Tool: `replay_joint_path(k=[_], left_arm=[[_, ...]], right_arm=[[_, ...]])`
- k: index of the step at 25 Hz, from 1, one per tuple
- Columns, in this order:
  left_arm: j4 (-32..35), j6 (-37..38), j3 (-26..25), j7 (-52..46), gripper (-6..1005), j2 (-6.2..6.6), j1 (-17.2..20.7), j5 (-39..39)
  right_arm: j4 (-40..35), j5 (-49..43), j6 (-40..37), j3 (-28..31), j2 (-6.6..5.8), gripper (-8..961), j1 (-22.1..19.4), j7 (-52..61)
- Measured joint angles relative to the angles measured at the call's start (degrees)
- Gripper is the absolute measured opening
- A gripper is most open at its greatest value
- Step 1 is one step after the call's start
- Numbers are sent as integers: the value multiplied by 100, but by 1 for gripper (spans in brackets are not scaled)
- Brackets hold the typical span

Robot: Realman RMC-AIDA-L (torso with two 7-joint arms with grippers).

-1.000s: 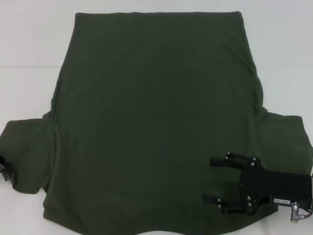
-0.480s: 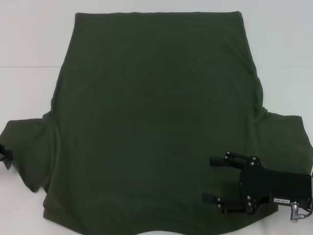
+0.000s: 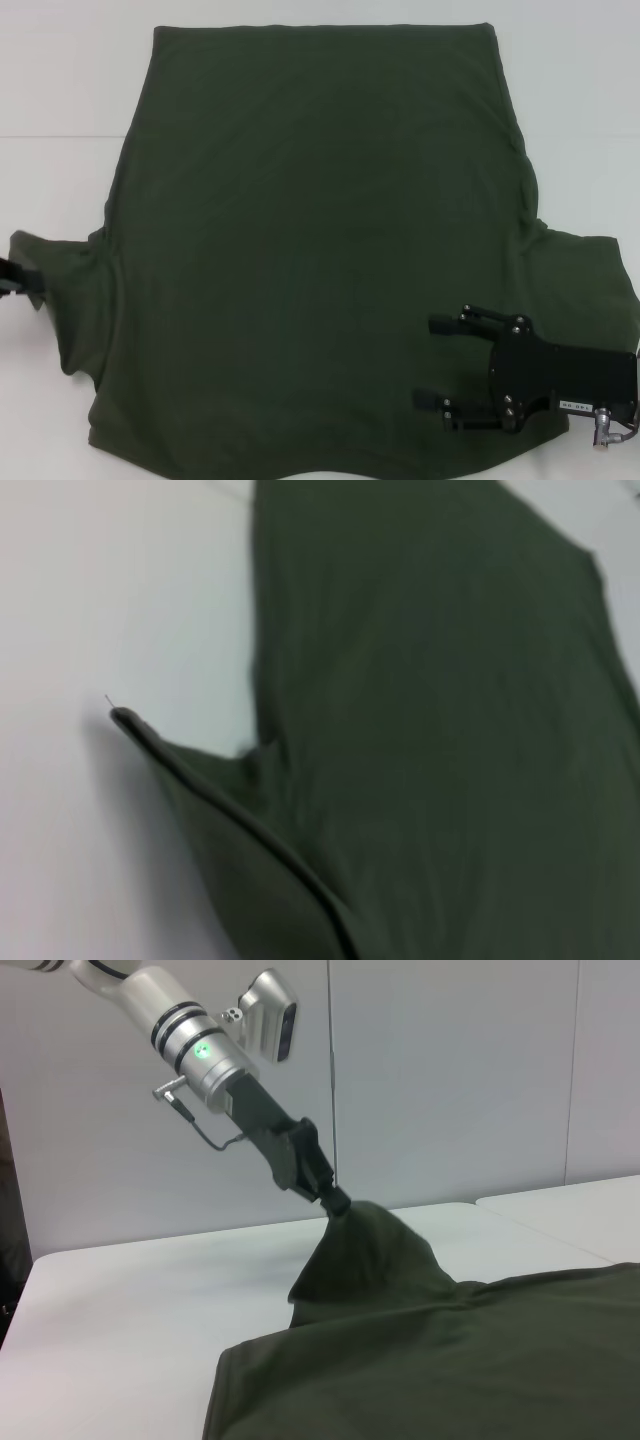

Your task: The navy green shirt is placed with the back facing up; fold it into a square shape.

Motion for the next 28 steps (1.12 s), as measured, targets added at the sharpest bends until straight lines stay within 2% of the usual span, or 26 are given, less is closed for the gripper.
replay_joint_path(k=[6,17,20,23,28], left_arm=[[127,73,11,45,6,6,-82,-323],[383,178,17,16,17,32,-389,-368],[432,184,21,-18,21,121,-489,-368],[421,228,48,-34,24,158,-540,-368],[397,315,124,1,29,59,-566,-368]], right_arm=[[4,5,-1,0,0,912,0,0],[4,7,-3,-19,7,912,0,0],[4,7,-15,-22,9,912,-3,0],[4,7,-31,-22,9,912,-10,0],[5,6,-34,-16,9,912,-34,0]])
